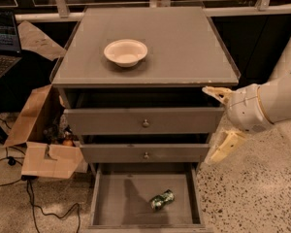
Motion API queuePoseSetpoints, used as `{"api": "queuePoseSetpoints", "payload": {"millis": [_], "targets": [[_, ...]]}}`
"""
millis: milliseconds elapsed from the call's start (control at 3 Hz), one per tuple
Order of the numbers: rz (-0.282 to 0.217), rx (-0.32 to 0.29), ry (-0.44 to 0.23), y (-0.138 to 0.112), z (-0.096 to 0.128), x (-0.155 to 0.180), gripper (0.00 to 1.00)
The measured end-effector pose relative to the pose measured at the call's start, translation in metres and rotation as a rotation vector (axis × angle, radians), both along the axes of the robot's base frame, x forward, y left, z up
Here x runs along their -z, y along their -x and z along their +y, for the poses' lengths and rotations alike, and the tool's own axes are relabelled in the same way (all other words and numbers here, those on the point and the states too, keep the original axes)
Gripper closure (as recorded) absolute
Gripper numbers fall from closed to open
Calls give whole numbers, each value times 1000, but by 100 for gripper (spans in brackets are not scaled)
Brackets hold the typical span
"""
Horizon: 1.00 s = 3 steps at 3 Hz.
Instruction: Pick green can from bottom drawer and place on counter
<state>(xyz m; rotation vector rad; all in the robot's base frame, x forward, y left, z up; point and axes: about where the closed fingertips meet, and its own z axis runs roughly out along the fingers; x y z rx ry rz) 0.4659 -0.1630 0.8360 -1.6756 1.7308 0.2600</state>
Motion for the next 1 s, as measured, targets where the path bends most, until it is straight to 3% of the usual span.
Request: {"api": "queuePoseSetpoints", "payload": {"millis": [333,1000], "targets": [[36,-61,-22,10,20,21,0],[140,-88,-212,9,56,133,0]]}}
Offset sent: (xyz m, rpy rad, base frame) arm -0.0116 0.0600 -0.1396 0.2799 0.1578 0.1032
